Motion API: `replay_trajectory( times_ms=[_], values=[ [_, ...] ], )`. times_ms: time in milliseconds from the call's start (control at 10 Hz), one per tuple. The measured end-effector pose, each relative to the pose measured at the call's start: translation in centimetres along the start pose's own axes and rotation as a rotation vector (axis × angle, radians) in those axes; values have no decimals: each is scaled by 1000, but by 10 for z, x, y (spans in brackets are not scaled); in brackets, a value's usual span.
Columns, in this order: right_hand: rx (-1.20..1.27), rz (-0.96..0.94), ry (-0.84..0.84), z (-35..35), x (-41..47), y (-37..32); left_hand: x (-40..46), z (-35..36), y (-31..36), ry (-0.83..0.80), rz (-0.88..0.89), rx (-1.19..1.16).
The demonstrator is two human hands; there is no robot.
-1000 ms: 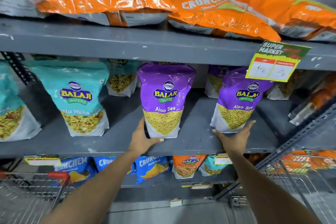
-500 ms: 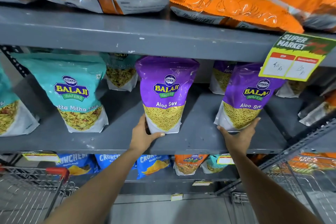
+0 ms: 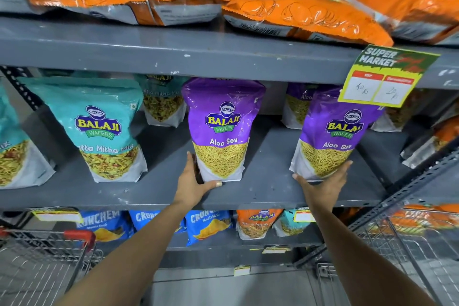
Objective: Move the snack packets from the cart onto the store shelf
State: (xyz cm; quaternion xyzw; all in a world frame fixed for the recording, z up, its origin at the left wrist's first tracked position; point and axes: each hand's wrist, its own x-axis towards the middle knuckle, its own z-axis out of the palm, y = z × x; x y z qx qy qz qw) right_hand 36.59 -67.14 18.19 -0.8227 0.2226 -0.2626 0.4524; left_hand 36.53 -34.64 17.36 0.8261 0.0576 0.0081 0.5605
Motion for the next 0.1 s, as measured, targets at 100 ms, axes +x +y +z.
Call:
replay_trajectory(
  times_ms=[100],
  values=[
    [81,57,93,-5,-15,-14,-20,-2,1,97,-15,-11]
  ],
)
